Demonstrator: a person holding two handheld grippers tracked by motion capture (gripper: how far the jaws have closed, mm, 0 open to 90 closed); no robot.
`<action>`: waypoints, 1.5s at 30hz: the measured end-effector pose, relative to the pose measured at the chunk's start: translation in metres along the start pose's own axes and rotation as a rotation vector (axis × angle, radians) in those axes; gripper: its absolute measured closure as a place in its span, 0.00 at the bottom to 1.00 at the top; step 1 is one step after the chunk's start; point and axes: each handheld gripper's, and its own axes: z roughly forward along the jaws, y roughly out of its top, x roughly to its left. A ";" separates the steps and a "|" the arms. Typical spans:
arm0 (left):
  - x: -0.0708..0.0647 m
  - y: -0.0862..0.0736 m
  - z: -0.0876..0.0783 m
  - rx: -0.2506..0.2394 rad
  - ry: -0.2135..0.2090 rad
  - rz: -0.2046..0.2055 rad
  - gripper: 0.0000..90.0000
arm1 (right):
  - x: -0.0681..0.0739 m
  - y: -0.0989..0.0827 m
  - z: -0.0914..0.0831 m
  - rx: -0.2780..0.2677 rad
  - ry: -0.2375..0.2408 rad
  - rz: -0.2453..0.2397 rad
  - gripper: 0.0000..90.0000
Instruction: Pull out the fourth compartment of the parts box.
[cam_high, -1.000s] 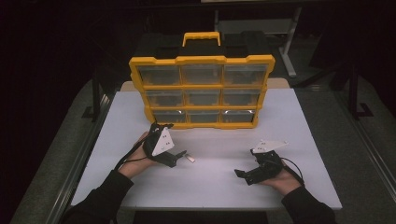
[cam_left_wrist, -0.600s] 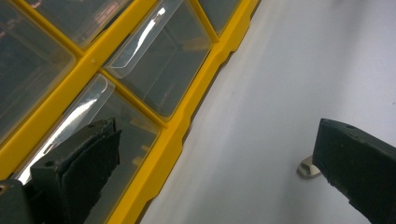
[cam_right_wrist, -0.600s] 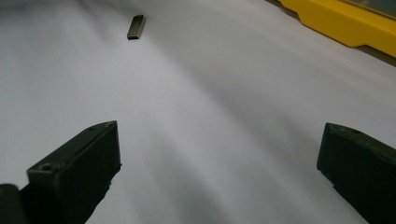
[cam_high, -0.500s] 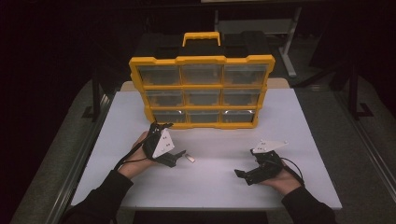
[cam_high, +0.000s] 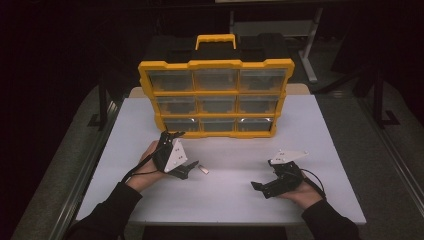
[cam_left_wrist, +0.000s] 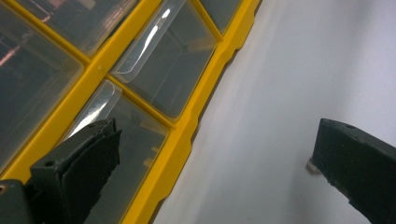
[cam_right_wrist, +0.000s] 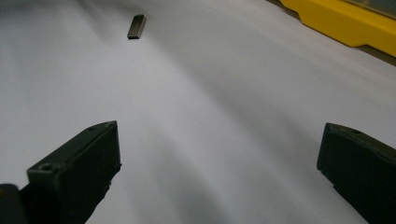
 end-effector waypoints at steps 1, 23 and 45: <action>0.000 0.000 0.000 -0.002 0.007 0.004 0.01 | 0.000 0.000 0.000 0.000 0.000 0.000 0.00; -0.003 0.001 -0.003 0.009 0.069 0.089 0.01 | -0.002 0.000 0.002 -0.002 -0.008 -0.005 0.00; -0.007 0.002 -0.005 0.015 0.110 0.159 0.01 | -0.002 0.003 0.002 -0.019 -0.009 -0.018 0.00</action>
